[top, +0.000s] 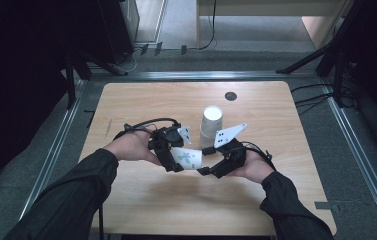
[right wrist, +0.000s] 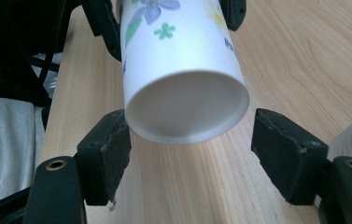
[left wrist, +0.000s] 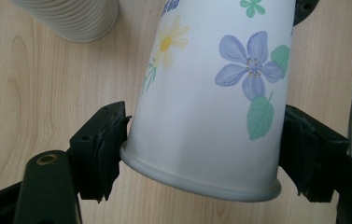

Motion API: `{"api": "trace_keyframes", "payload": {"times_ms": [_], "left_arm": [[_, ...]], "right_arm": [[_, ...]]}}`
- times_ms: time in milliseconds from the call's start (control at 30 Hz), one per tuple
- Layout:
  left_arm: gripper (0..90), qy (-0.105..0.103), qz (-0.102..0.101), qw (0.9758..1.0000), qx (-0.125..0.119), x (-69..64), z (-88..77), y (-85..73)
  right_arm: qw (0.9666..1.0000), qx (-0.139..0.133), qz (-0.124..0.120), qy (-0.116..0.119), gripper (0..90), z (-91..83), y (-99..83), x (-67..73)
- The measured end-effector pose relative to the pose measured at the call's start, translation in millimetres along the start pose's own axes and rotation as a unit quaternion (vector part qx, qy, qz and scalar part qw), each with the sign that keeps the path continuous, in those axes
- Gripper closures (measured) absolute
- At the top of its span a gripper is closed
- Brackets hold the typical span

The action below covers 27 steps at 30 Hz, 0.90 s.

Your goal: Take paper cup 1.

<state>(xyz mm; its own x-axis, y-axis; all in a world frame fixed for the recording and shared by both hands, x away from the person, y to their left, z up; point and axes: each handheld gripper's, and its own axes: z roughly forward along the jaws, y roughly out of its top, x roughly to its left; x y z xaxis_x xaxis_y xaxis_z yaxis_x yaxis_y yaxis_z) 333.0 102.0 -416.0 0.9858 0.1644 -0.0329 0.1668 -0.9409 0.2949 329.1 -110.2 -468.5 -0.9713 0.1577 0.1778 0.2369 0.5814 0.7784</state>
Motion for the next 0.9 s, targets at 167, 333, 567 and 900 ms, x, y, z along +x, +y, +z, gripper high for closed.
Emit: {"api": "trace_keyframes", "payload": {"times_ms": [167, 333, 567, 900], "left_arm": [[22.7, -0.004, 0.003, 0.9999, 0.010, 0.6, 4.1, 3.0], [22.8, -0.008, 0.006, 0.9997, 0.022, -0.3, 8.2, 4.7], [22.8, -0.013, 0.009, 0.9996, 0.022, -0.5, 9.9, 6.8], [22.7, -0.014, 0.010, 0.9996, 0.024, -1.8, 11.6, 8.6]], "right_arm": [[1.0000, -0.002, -0.001, 0.002, 28.8, 3.9, 2.4, 1.1], [1.0000, 0.001, -0.003, 0.002, 28.8, 8.3, 4.2, 2.6], [0.9999, 0.005, -0.009, 0.006, 28.7, 15.2, 6.4, 3.9], [0.9998, 0.013, -0.011, 0.010, 30.9, 21.1, 8.2, 5.5]]}}
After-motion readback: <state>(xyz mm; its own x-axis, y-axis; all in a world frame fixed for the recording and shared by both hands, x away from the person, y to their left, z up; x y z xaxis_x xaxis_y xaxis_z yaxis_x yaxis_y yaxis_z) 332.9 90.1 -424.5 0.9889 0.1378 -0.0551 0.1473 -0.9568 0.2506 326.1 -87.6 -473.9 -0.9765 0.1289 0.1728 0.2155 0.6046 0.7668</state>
